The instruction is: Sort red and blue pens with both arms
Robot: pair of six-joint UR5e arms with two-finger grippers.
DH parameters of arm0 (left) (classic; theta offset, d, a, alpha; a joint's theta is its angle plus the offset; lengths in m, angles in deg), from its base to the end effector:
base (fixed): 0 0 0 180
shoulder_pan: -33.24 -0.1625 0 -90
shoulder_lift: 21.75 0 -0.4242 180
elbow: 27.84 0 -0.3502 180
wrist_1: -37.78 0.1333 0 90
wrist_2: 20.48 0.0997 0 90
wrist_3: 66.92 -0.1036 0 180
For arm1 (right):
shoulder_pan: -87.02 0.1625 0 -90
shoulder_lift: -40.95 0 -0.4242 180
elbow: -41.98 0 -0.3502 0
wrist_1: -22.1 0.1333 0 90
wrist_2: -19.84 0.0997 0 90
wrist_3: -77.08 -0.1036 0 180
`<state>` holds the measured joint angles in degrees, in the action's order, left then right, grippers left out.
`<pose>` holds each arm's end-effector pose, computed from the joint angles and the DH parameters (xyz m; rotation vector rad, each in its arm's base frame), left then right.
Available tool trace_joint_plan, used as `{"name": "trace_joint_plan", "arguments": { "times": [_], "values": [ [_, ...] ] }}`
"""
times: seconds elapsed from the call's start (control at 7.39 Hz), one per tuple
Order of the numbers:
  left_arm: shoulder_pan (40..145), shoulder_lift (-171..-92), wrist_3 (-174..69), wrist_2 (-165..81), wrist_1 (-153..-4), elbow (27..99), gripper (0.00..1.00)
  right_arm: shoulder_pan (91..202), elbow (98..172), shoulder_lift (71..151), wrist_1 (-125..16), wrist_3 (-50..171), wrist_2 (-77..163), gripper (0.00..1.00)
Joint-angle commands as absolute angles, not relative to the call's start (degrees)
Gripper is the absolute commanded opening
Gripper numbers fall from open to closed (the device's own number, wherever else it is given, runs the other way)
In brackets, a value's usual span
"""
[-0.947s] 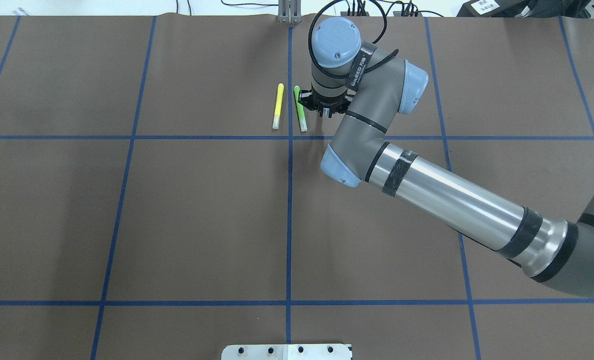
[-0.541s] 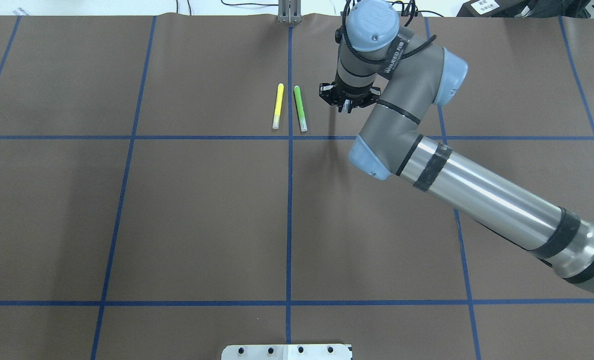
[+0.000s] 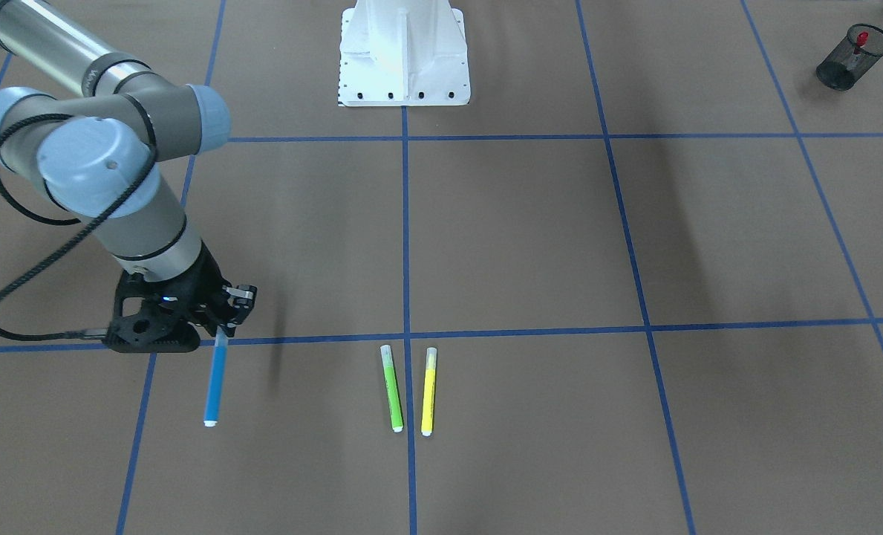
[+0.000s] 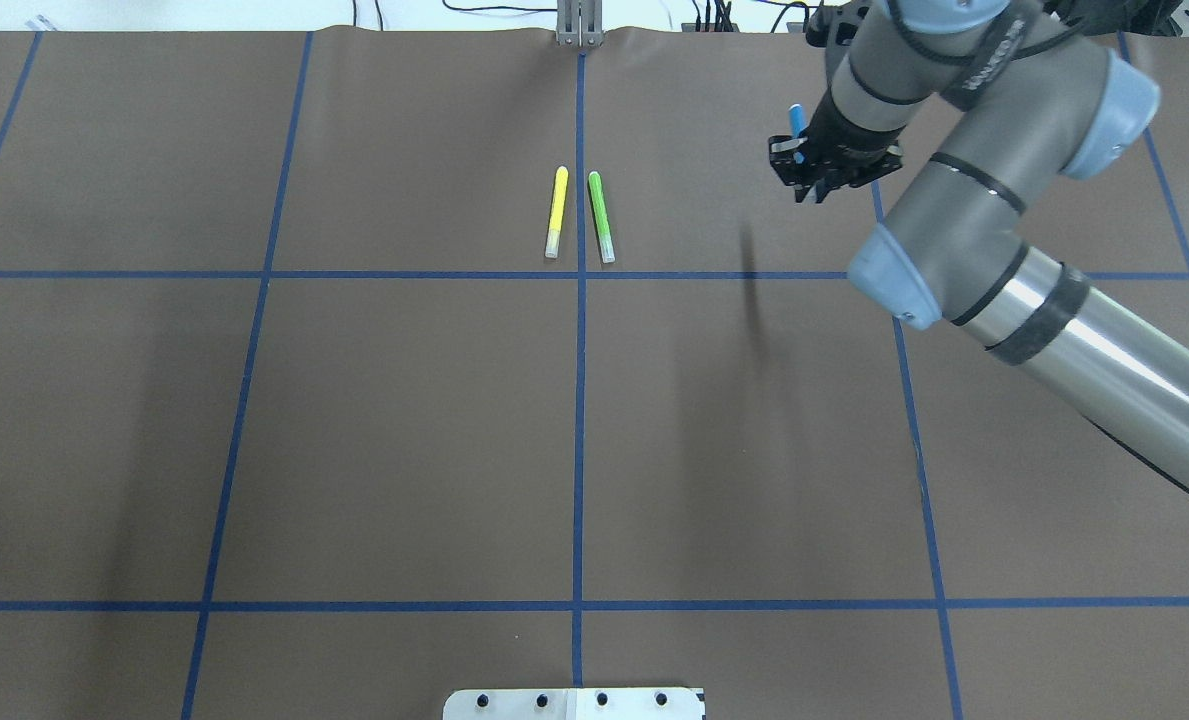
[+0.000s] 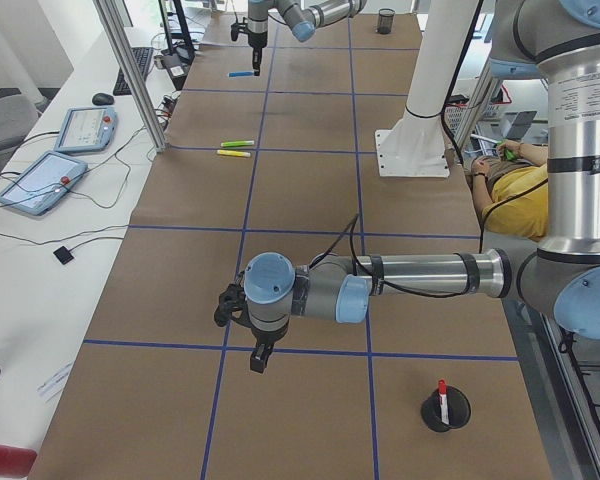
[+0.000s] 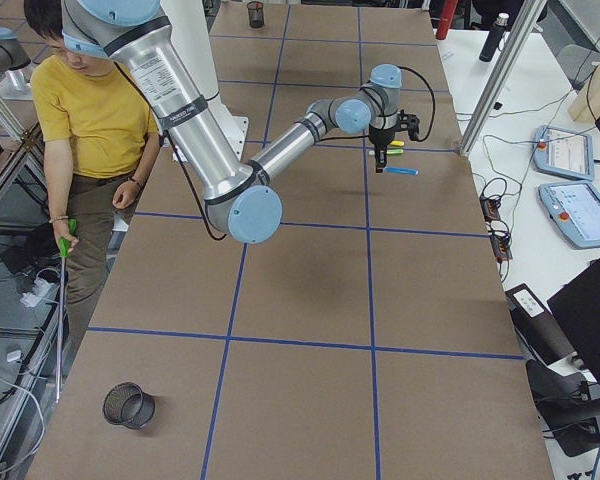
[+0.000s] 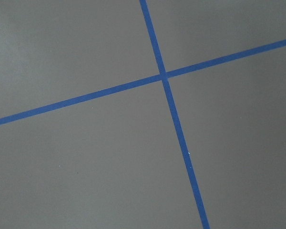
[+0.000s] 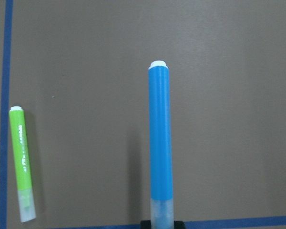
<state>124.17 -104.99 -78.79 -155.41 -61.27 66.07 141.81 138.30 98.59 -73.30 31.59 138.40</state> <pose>-0.0667 -0.4058 0.6633 0.1897 0.7687 0.2233 -0.2969 -0.5661 0.3233 0.1197 -0.7366 0.0263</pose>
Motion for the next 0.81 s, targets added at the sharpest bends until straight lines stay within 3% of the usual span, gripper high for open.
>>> {"name": "trace_joint_plan", "arguments": {
  "times": [0.0, 0.68],
  "values": [
    [124.12, -104.98, -78.87, -155.39, -61.36, 65.85, 1.0, 149.38, 147.16, 105.18, -85.43, 49.04, 138.76, 0.0],
    [124.12, -104.98, -78.87, -155.39, -61.71, 65.68, 1.0, 168.82, 148.77, 125.03, -89.43, 96.26, 138.23, 0.0]
  ]
}}
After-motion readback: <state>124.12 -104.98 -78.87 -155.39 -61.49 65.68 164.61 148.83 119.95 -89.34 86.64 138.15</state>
